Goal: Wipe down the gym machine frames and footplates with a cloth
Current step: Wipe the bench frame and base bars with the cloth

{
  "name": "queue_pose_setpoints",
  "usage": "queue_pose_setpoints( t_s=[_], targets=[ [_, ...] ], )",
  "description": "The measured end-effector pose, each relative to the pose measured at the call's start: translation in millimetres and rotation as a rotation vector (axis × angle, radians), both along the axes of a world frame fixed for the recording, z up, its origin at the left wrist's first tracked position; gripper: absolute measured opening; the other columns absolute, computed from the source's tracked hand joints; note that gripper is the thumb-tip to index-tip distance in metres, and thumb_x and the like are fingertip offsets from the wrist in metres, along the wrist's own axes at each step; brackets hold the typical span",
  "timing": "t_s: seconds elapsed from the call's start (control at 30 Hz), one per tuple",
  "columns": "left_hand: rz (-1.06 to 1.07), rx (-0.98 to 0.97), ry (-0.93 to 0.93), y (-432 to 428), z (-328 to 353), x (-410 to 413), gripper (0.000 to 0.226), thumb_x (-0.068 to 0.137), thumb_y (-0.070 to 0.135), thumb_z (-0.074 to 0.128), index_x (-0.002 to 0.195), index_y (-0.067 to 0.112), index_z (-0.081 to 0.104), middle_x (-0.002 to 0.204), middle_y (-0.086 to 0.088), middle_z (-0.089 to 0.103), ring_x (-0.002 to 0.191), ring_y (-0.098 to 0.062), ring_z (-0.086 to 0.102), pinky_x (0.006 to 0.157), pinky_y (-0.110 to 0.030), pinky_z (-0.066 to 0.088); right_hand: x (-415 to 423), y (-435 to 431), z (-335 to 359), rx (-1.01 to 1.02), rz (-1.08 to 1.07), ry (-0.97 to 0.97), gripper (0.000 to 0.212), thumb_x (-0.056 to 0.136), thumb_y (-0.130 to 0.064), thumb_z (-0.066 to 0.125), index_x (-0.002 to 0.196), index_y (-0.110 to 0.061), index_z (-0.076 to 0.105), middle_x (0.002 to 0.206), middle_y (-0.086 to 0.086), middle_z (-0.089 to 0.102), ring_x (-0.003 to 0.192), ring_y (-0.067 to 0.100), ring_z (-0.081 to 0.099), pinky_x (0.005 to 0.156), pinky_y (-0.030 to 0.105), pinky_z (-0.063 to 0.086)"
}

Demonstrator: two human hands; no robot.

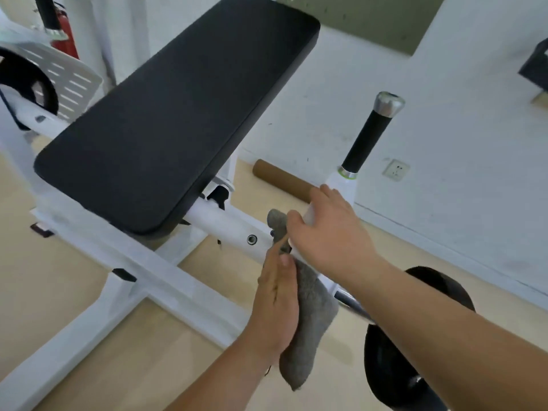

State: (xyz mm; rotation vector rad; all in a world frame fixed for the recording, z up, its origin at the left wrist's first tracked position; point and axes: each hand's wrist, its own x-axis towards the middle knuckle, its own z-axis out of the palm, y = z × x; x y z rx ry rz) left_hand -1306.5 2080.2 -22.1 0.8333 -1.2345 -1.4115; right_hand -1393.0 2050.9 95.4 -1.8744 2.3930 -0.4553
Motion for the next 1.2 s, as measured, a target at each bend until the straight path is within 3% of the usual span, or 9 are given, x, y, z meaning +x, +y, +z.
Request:
queue_pose_setpoints(
  t_s=[0.17, 0.37, 0.5, 0.6, 0.77, 0.87, 0.97, 1.1, 1.2],
  targets=[
    [-0.036, 0.152, -0.022, 13.5, -31.0, 3.0, 0.055, 0.096, 0.070, 0.022, 0.134, 0.042, 0.050, 0.135, 0.015, 0.056, 0.132, -0.005, 0.050, 0.114, -0.044, 0.042, 12.0, 15.2, -18.8, -0.095, -0.037, 0.125, 0.069, 0.100, -0.048, 0.018, 0.156, -0.012, 0.035, 0.167, 0.004, 0.027, 0.156, 0.021, 0.016, 0.129, 0.041, 0.011],
    [-0.128, 0.020, 0.061, 3.1, 15.2, 11.4, 0.040, 0.114, 0.031, 0.024, 0.142, 0.039, 0.050, 0.135, 0.025, 0.060, 0.131, 0.007, 0.050, 0.107, -0.019, 0.042, 17.8, 21.7, -21.9, -0.183, -0.090, 0.104, 0.062, 0.104, -0.045, 0.029, 0.153, -0.008, 0.042, 0.162, 0.006, 0.037, 0.153, 0.021, 0.024, 0.127, 0.036, 0.016],
    [-0.154, 0.046, -0.014, 13.7, -29.0, 13.8, 0.052, 0.105, 0.063, 0.020, 0.154, 0.050, 0.030, 0.159, 0.025, 0.034, 0.149, 0.004, 0.025, 0.126, -0.039, 0.024, 16.6, 20.0, -21.7, -0.209, -0.082, 0.099, 0.066, 0.101, -0.046, 0.025, 0.147, -0.007, 0.050, 0.159, 0.008, 0.043, 0.151, 0.023, 0.030, 0.126, 0.040, 0.021],
    [-0.158, 0.125, -0.107, 21.4, -49.2, 20.5, 0.044, 0.099, 0.065, 0.019, 0.142, 0.065, 0.019, 0.155, 0.042, 0.018, 0.144, 0.020, 0.012, 0.128, -0.035, 0.015, 14.9, 18.5, -25.2, -0.240, -0.082, 0.086, 0.062, 0.100, -0.046, 0.024, 0.130, -0.005, 0.059, 0.145, 0.009, 0.055, 0.143, 0.026, 0.041, 0.119, 0.046, 0.033],
    [-0.065, 0.102, -0.146, 6.0, -41.3, 29.3, 0.041, 0.097, 0.068, 0.017, 0.129, 0.075, 0.041, 0.160, 0.033, 0.016, 0.148, 0.013, 0.010, 0.126, -0.031, 0.015, 15.9, 18.1, -29.0, -0.300, -0.081, 0.115, 0.063, 0.099, -0.044, 0.025, 0.139, -0.009, 0.059, 0.151, 0.007, 0.053, 0.147, 0.022, 0.037, 0.122, 0.040, 0.029],
    [-0.093, 0.083, -0.075, 5.5, -39.6, 25.4, 0.050, 0.105, 0.063, 0.019, 0.145, 0.051, 0.046, 0.162, 0.031, 0.021, 0.146, 0.017, 0.015, 0.125, -0.024, 0.021, 15.1, 15.5, -32.1, -0.359, -0.080, 0.120, 0.063, 0.098, -0.043, 0.022, 0.128, -0.008, 0.065, 0.143, 0.007, 0.060, 0.143, 0.023, 0.043, 0.118, 0.042, 0.036],
    [-0.120, 0.081, 0.033, 10.6, -37.6, 13.9, 0.046, 0.109, 0.045, 0.026, 0.153, 0.041, 0.039, 0.154, 0.027, 0.041, 0.138, 0.016, 0.035, 0.106, -0.009, 0.037, 14.7, 14.8, -33.8, -0.382, -0.074, 0.123, 0.065, 0.097, -0.043, 0.021, 0.130, -0.008, 0.065, 0.145, 0.008, 0.059, 0.143, 0.023, 0.043, 0.119, 0.041, 0.034],
    [-0.067, 0.037, -0.041, 11.5, -63.5, 6.0, 0.049, 0.106, 0.044, 0.029, 0.154, 0.038, 0.036, 0.152, 0.030, 0.040, 0.145, 0.004, 0.033, 0.113, -0.014, 0.032, 16.7, 15.4, -34.0, -0.419, -0.073, 0.102, 0.062, 0.098, -0.041, 0.025, 0.129, -0.006, 0.065, 0.141, 0.010, 0.060, 0.138, 0.026, 0.047, 0.117, 0.038, 0.036],
    [-0.023, 0.199, -0.148, 18.9, -91.2, 7.4, 0.036, 0.110, 0.041, 0.028, 0.145, 0.043, 0.035, 0.150, 0.020, 0.036, 0.145, -0.004, 0.033, 0.118, -0.025, 0.028, 18.7, 16.4, -35.9, -0.488, -0.103, 0.096, 0.054, 0.098, -0.038, 0.032, 0.127, -0.009, 0.067, 0.123, 0.007, 0.059, 0.115, 0.027, 0.051, 0.098, 0.036, 0.045]
  ],
)
